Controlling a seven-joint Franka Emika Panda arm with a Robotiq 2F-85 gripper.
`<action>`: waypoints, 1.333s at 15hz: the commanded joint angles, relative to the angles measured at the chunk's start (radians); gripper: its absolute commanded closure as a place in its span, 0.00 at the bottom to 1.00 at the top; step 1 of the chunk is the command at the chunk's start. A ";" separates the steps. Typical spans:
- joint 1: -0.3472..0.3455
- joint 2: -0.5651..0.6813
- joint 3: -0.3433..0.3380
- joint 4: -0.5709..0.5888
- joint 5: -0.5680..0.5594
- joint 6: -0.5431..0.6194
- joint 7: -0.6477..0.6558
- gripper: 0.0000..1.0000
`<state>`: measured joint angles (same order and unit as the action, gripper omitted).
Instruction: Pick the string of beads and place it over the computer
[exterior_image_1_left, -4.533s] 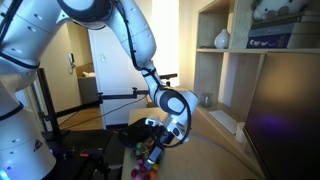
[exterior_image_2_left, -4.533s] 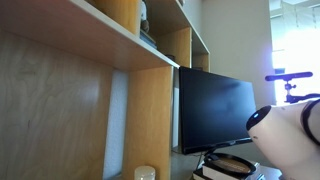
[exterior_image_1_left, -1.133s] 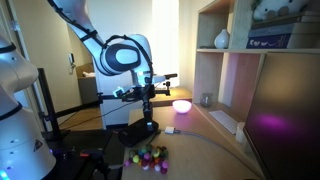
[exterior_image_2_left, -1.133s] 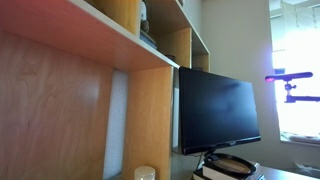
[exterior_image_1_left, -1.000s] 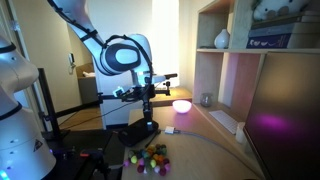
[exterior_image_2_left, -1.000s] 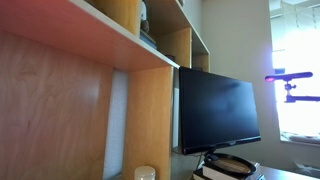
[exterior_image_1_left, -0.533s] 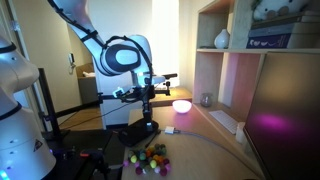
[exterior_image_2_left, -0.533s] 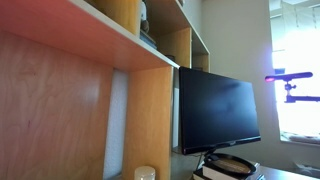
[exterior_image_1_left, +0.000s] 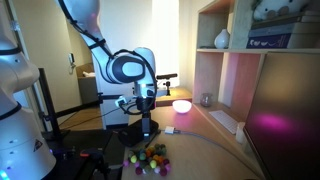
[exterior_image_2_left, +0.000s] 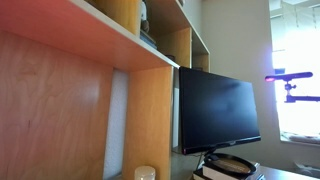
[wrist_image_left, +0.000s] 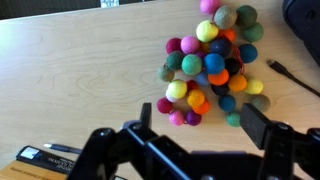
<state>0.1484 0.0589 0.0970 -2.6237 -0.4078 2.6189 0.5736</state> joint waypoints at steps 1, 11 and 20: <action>0.020 0.042 -0.016 0.061 -0.158 -0.128 0.025 0.00; -0.011 0.146 0.002 0.085 0.038 -0.018 -0.100 0.00; -0.136 0.283 0.181 0.122 0.770 0.088 -0.531 0.00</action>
<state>0.0592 0.3138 0.2324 -2.5238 0.2257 2.7029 0.1265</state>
